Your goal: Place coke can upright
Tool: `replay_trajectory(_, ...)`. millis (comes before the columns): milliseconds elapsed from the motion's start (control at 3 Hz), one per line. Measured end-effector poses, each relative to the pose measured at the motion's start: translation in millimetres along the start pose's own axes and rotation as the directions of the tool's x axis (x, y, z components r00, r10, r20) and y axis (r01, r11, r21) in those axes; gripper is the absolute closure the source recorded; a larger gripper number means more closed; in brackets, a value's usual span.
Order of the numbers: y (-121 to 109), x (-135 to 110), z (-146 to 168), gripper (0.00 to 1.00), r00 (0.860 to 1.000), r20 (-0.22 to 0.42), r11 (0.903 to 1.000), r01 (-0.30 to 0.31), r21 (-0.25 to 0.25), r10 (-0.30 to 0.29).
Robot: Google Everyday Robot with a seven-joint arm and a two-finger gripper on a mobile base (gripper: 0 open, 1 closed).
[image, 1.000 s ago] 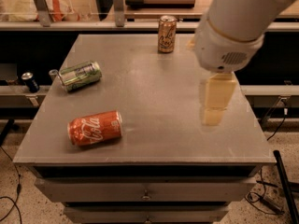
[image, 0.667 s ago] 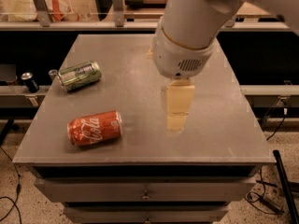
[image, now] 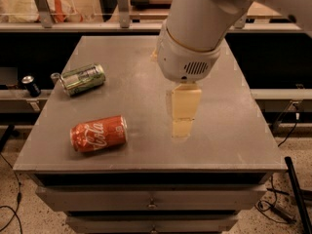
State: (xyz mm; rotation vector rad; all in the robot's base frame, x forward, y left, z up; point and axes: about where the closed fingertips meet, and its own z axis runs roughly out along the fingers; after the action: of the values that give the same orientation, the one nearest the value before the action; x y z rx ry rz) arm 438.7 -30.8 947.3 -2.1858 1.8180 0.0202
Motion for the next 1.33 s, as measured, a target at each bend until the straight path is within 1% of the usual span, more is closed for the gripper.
replay_trajectory(333, 2, -34, 11, 0.0, 0.999, -0.034, 0.9991, 0.042, -0.008, -0.042)
replay_trajectory(667, 3, -70, 31, 0.0, 0.992, -0.093, 0.9959, 0.082, -0.037, -0.085)
replay_trajectory(1000, 3, -100, 54, 0.0, 0.985, -0.13, 0.9919, 0.103, -0.074, -0.112)
replay_trajectory(1333, 0, -127, 77, 0.0, 0.985, -0.111, 0.986, 0.117, -0.119, -0.13)
